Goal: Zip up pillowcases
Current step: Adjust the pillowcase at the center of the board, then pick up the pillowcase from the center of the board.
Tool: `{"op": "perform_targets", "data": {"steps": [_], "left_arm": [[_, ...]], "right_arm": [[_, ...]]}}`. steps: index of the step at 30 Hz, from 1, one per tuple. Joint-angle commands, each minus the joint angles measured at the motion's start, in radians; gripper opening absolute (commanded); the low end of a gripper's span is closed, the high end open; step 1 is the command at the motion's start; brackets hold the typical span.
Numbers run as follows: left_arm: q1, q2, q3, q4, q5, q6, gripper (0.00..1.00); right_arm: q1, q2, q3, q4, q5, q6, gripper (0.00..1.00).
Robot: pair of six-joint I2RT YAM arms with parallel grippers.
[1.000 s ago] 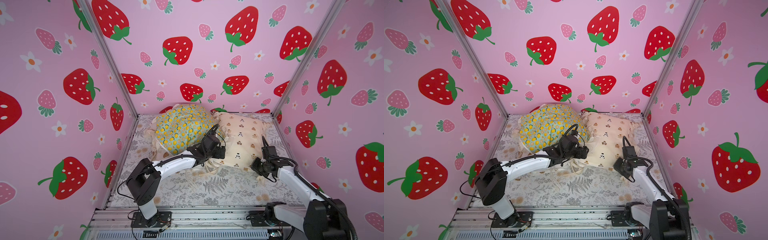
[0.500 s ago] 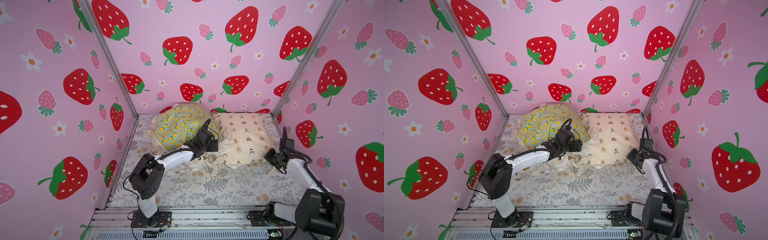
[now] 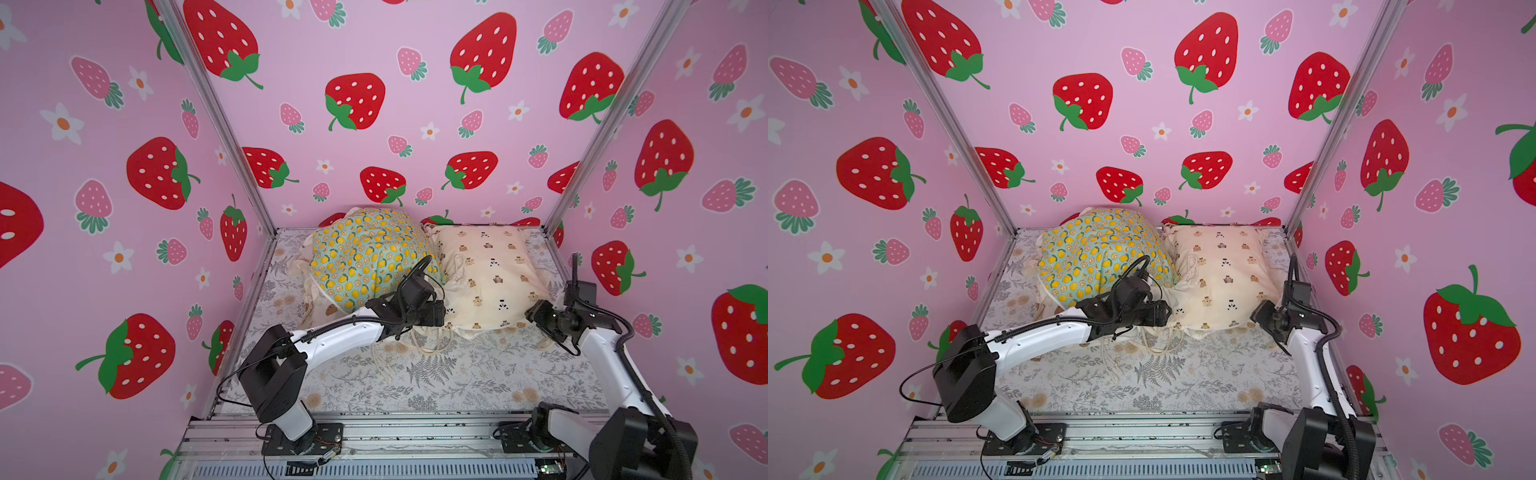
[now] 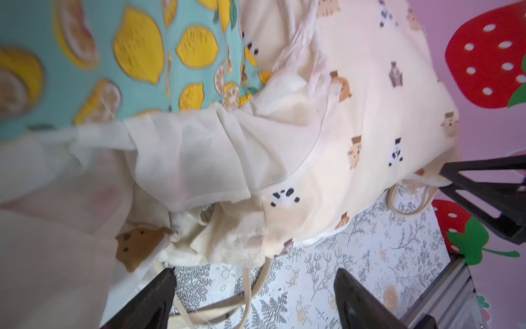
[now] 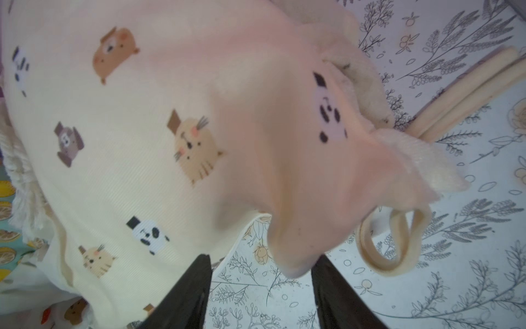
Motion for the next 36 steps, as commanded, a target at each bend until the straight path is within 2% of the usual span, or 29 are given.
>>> {"op": "perform_targets", "data": {"steps": [1,9,14,21,25,28,32,36], "left_arm": [[-0.001,0.047,0.001,-0.02,0.062,-0.051,0.87],[-0.013,0.171,0.04,0.137,0.07,-0.073,0.83],[-0.024,0.214,0.032,0.253,0.079,-0.082,0.79],[-0.027,0.26,0.038,0.327,0.098,-0.098,0.7],[-0.028,0.271,0.045,0.344,0.086,-0.107,0.57],[-0.03,0.258,0.039,0.342,0.075,-0.11,0.48],[-0.036,0.223,0.02,0.342,0.075,-0.126,0.44],[-0.044,0.194,0.014,0.326,0.059,-0.154,0.36]], "right_arm": [[0.065,-0.055,-0.027,-0.092,-0.02,0.014,0.63],[0.285,-0.088,-0.041,-0.126,0.035,0.09,0.67],[0.38,-0.082,-0.051,-0.118,0.047,0.123,0.68],[0.457,-0.061,-0.072,-0.082,0.053,0.144,0.68],[0.48,-0.049,-0.075,-0.068,0.056,0.14,0.68],[0.506,-0.051,-0.072,-0.061,0.076,0.116,0.68],[0.545,-0.057,-0.072,-0.034,0.084,0.074,0.68],[0.563,-0.033,-0.072,0.003,0.036,0.051,0.66]]}}
